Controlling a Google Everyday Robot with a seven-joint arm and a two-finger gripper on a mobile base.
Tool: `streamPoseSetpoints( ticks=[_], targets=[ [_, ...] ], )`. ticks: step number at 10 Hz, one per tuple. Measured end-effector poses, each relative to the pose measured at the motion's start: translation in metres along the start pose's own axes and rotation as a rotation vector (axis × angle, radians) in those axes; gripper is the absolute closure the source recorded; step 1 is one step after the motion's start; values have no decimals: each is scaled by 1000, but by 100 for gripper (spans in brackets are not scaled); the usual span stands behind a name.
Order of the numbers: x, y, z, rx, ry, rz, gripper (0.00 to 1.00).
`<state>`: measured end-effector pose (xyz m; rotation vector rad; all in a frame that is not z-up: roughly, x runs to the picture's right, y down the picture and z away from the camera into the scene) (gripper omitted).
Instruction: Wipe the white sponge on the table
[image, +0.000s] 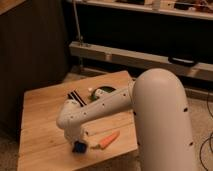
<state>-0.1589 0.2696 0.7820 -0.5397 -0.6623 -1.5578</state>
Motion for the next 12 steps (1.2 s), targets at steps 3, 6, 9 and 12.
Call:
streamPoseSetpoints(
  ticks=[3, 6, 9, 12],
  targets=[
    [41, -10, -10, -9, 32, 25, 96],
    [57, -48, -1, -2, 29, 8, 96],
    [57, -75, 2, 22, 36, -21, 96],
    [36, -134, -8, 70, 45, -128, 96]
  ],
)
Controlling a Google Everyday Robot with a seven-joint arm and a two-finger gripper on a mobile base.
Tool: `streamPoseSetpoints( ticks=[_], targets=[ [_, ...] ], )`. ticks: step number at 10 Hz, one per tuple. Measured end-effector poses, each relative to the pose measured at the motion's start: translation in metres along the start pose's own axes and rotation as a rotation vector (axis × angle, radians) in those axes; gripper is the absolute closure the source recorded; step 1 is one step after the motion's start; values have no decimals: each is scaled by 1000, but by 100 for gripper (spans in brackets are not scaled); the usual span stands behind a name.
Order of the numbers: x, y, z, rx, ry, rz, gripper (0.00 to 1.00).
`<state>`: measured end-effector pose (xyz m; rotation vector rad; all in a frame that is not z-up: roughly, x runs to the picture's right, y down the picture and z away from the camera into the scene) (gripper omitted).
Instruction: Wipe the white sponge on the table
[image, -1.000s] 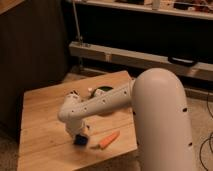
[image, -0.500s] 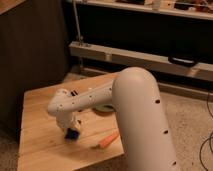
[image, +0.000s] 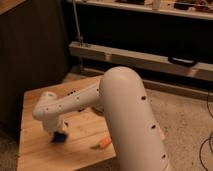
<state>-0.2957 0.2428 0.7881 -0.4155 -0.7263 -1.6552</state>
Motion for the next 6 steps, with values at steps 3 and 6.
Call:
streamPoseSetpoints(
  ticks=[3, 6],
  targets=[
    [-30, -52, -4, 44, -12, -114, 96],
    [-64, -77, -3, 66, -30, -200, 96]
  ],
)
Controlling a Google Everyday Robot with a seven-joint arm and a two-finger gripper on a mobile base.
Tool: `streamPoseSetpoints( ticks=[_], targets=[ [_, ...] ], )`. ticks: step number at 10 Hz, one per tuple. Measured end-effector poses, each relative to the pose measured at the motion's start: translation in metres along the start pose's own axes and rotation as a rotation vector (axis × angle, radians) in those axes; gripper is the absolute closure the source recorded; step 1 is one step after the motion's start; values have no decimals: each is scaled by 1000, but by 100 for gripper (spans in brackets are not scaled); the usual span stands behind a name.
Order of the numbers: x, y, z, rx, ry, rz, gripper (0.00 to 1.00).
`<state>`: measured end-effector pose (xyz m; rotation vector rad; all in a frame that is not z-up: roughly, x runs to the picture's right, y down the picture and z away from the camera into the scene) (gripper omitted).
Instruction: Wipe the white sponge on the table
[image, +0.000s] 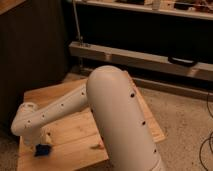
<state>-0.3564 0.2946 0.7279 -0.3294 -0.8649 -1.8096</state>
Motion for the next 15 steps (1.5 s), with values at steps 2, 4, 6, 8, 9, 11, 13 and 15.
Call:
streamPoseSetpoints(
  ticks=[2, 4, 6, 8, 9, 11, 13, 15],
  targets=[
    [-22, 3, 0, 9, -18, -18, 96],
    [-49, 24, -3, 13, -41, -10, 96],
    [-72, 44, -3, 12, -65, 5, 96],
    [-91, 60, -3, 10, -87, 20, 96],
    [-95, 65, -3, 5, -92, 29, 96],
    [-99, 78, -2, -15, -99, 60, 96],
    [-86, 105, -2, -43, -91, 118, 96],
    [-67, 134, -1, -76, -80, 170, 96]
  ],
)
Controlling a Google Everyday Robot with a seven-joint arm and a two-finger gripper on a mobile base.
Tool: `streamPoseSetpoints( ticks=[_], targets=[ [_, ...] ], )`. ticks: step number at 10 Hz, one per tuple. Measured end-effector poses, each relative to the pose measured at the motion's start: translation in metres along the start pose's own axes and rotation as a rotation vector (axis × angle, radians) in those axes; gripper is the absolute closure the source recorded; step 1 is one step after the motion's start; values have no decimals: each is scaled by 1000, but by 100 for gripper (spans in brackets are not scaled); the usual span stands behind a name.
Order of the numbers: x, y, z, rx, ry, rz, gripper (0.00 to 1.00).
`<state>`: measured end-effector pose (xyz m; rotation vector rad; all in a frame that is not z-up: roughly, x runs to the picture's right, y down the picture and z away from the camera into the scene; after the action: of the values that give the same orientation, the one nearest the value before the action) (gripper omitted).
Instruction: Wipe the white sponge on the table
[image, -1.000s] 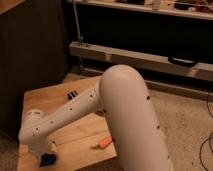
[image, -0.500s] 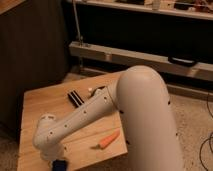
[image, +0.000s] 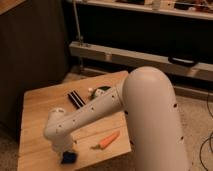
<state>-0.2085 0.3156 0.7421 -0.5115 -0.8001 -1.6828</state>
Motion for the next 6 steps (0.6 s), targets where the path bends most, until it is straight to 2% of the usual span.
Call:
streamPoseSetpoints(
  ticks=[6],
  targets=[
    [66, 63, -7, -78, 37, 173, 96]
  ],
)
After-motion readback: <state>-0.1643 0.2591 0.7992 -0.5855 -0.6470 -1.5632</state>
